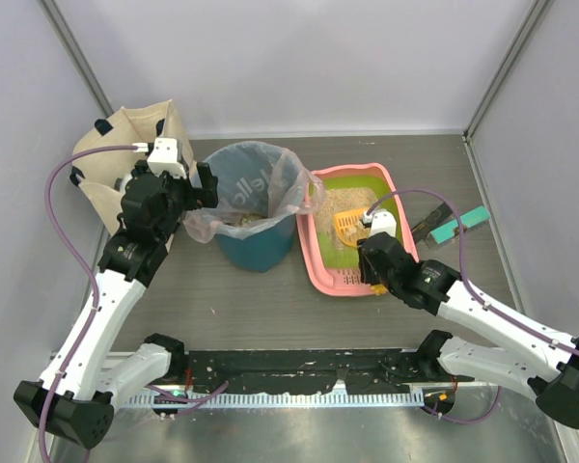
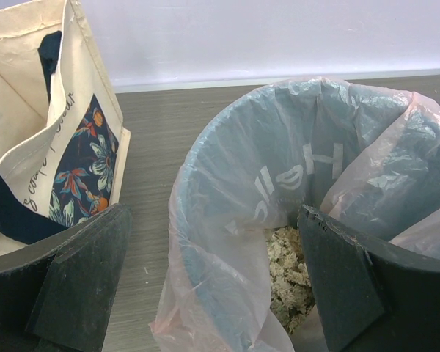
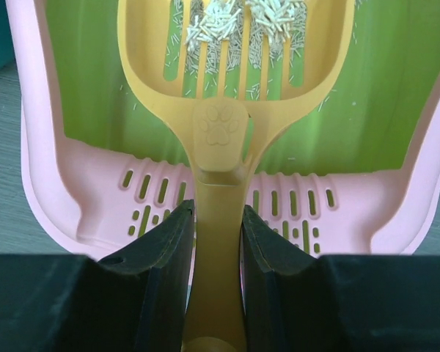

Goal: Clean the litter box

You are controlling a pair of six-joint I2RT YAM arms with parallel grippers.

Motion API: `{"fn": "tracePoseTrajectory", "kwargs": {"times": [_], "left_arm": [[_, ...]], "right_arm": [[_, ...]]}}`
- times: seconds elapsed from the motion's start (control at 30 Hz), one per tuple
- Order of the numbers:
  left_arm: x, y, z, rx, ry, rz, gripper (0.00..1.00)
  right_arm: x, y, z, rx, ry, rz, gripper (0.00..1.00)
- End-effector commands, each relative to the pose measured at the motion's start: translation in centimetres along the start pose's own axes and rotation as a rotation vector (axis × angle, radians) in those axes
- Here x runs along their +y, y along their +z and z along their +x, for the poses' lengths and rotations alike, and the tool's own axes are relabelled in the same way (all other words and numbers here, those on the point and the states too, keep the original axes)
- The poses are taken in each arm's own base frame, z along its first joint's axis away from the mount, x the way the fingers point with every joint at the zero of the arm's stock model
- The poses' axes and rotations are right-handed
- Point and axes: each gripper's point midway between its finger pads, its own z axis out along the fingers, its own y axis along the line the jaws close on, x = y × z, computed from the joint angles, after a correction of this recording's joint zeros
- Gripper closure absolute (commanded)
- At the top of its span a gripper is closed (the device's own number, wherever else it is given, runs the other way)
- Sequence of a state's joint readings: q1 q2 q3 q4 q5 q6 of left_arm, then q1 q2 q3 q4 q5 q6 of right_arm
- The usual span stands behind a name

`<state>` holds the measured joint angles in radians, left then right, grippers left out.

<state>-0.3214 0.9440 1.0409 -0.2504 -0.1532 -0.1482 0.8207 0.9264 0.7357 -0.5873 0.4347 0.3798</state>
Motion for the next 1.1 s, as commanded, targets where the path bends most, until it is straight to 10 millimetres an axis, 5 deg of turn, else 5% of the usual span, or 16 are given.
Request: {"fn": "tracePoseTrajectory", "kwargs": {"times": [0.0, 0.03, 0.1, 0.13, 0.17, 0.23, 0.27, 0.4, 0.53, 0.9, 1.07], "left_arm": [[-0.2, -0.3, -1.8, -0.074, -0.004, 0.008, 0.00], [-0.2, -0.3, -1.9, -0.076, -0.006, 0.008, 0.00], [-0.3, -0.3, -1.8, -0.074, -0.004, 0.011, 0.00], [-0.2, -0.3, -1.9, -0.074, -0.003, 0.008, 0.00], [-0.1, -0.3, -1.8, -0.069, 0.007, 0.001, 0.00], [0.8, -0.5, -2.1, -0.073, 0.032, -0.041, 0.00], [1.2, -0.7, -2.1, -0.073, 0.041, -0.063, 0.00], [1.7, -0.8, -1.8, -0.066, 0.037, -0.090, 0.00], [1.3, -0.3, -1.5, -0.020, 0.026, -0.072, 0.00], [1.7, 0.4, 0.1, 0.056, -0.028, -0.073, 0.00], [0.7, 1.6, 1.4, 0.125, -0.053, -0.025, 0.00]], "right_arm": [[-0.5, -0.7, -2.7, -0.066, 0.124, 0.056, 0.99], [-1.2, -0.8, -2.9, -0.075, 0.138, 0.090, 0.99], [1.7, -0.8, -2.8, -0.068, 0.082, -0.097, 0.99], [4.7, -1.3, -2.4, -0.035, 0.082, -0.262, 0.99], [4.8, -0.9, -1.9, 0.009, 0.067, -0.248, 0.99], [1.9, -0.4, -0.6, 0.078, 0.050, -0.074, 0.99], [-0.5, -0.3, -1.6, 0.021, 0.070, 0.057, 0.99], [2.9, -1.0, -2.6, -0.016, 0.090, -0.160, 0.99], [0.7, -1.2, -2.9, 0.029, 0.041, -0.028, 0.99], [-1.9, -7.6, -12.3, -0.230, -0.010, 0.032, 0.99], [2.0, -9.1, -16.5, -0.355, -0.102, -0.173, 0.99]]}}
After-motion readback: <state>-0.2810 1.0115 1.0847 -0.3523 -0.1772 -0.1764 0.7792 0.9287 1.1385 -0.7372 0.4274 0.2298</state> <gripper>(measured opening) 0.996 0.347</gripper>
